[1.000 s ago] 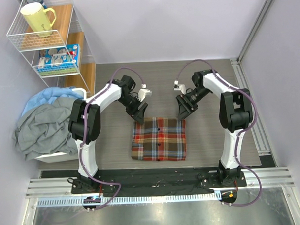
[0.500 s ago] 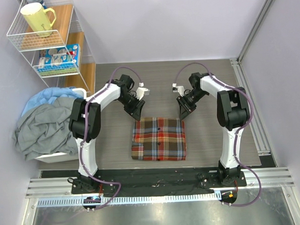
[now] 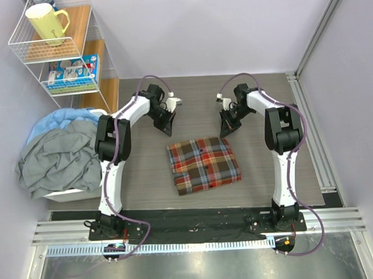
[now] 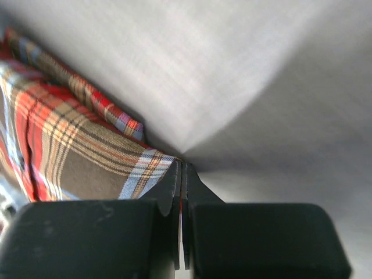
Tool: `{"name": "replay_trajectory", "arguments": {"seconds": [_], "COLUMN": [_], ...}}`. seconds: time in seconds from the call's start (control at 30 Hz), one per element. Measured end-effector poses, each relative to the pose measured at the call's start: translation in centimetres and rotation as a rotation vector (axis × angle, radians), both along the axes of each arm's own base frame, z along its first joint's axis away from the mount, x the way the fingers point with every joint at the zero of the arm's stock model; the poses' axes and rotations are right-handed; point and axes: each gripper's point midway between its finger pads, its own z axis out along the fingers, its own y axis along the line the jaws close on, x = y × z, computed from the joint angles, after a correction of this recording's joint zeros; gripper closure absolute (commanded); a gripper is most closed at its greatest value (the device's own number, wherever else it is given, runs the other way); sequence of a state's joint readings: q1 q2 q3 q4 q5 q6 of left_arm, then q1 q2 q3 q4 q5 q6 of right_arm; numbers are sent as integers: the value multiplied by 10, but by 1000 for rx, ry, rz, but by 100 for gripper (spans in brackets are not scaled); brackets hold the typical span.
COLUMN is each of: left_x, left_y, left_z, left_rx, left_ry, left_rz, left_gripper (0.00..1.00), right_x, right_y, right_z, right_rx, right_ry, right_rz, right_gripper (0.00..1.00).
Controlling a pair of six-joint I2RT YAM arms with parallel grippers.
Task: Fold and stack the long sleeve shirts
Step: Fold the shirt
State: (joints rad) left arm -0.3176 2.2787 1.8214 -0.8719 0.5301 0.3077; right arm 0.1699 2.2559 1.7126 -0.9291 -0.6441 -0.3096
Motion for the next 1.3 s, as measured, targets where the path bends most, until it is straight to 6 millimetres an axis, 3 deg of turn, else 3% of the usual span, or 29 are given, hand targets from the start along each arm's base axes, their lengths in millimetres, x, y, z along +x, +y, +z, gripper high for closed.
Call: {"name": "replay_trajectory", "arguments": {"seconds": [0.07,0.1,0.17,0.27,0.47,0.53,0.63,0.67,0.73,0.77,0.8,0.97,1.07,1.13,1.17,1.3], "left_x": [13,18,23,13,-48,-61,-68,-69,-66,-62,-58,-36,-16,3,16,46], "left_y": [6,9,13,16,5,-1,-7,-8,-9,-9,-8,-7,-6,-1,1,9], "left_z": [2,5,13,23,34,28,22,20,16,13,10,-1,1,3,6,20], "left_rx": [0,-8,-35,-88,-140,-124,-101,-94,-85,-80,-75,-60,-56,-51,-52,-59], "left_ry": [-18,-22,-22,15,150,176,188,191,197,197,196,180,141,102,76,-14], "left_rz": [30,44,60,69,42,19,-2,-8,-13,-9,-11,-13,3,21,32,52], "left_gripper": [74,59,45,37,34,36,51,65,79,94,100,100,100,96,79,42], "right_x": [15,20,25,22,8,5,-1,-4,-9,-11,-11,-10,3,16,24,47], "right_y": [-2,-1,-2,-3,-5,-5,-6,-7,-8,-8,-8,-8,-8,-9,-9,-10], "right_z": [2,4,5,2,4,7,9,9,8,7,6,7,11,15,18,29], "right_rx": [3,6,13,21,21,21,20,18,15,15,14,12,4,5,9,32], "right_ry": [-31,-46,-53,-39,-24,-29,-31,-26,-15,-11,-8,-3,-24,-51,-64,-110], "right_rz": [-31,-43,-62,-85,-89,-89,-90,-90,-90,-90,-91,-102,-123,-145,-159,-202], "right_gripper": [99,99,99,99,99,99,99,99,99,99,99,99,99,88,72,37]}}
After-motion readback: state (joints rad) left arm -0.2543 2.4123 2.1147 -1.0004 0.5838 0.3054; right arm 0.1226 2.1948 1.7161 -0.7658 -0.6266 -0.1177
